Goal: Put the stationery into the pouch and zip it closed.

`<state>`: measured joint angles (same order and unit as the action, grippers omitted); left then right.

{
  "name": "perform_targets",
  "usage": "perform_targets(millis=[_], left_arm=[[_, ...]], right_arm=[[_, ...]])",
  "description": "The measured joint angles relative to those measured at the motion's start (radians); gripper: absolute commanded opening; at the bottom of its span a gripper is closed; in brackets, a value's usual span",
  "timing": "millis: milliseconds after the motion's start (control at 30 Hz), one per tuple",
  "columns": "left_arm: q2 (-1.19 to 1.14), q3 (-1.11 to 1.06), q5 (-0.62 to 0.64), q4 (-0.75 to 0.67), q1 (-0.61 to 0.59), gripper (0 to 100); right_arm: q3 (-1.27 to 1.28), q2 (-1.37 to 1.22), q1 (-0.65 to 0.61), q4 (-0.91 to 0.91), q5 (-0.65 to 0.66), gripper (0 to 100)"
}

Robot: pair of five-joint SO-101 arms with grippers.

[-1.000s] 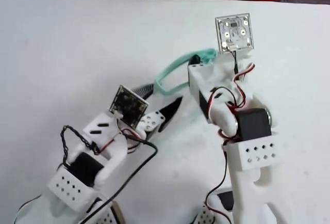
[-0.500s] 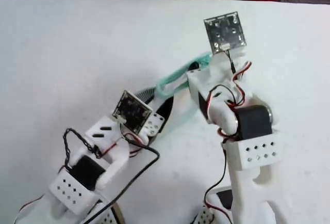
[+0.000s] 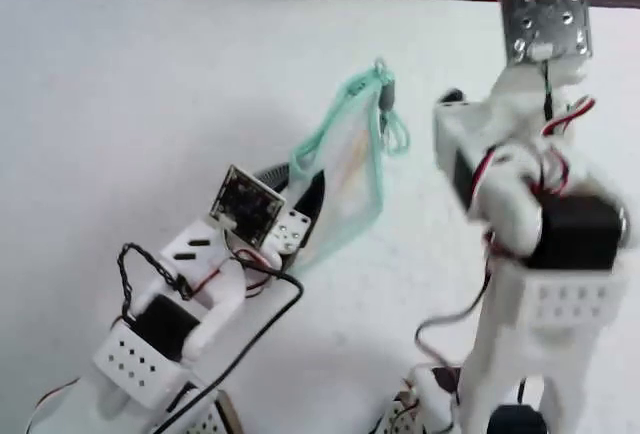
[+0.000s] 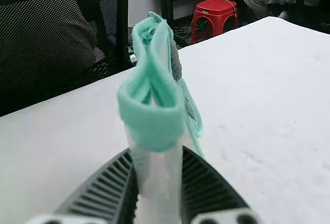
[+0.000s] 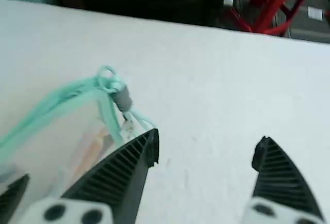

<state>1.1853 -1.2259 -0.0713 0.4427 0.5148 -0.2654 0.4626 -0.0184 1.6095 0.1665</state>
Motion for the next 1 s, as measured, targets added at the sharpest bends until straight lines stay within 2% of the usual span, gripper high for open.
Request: perform_targets(millis=[167, 333, 433, 1000], left_arm=[[0.000, -0.005, 0.000, -0.005, 0.000, 2], [0.000, -0.005, 0.000, -0.005, 0.000, 2], [0.000, -0.005, 0.000, -0.005, 0.000, 2], [0.000, -0.006, 0.000, -0.006, 0.000, 2]], right_arm=[[0.287, -0.009, 0.064, -0.144, 0.072, 29.3], [0.718, -0.017, 0.107, -0.482, 0.123, 29.3], [0.872, -0.017, 0.101, -0.661, 0.129, 29.3], [0.993, -0.028, -0.055, -0.887, 0.130, 29.3]])
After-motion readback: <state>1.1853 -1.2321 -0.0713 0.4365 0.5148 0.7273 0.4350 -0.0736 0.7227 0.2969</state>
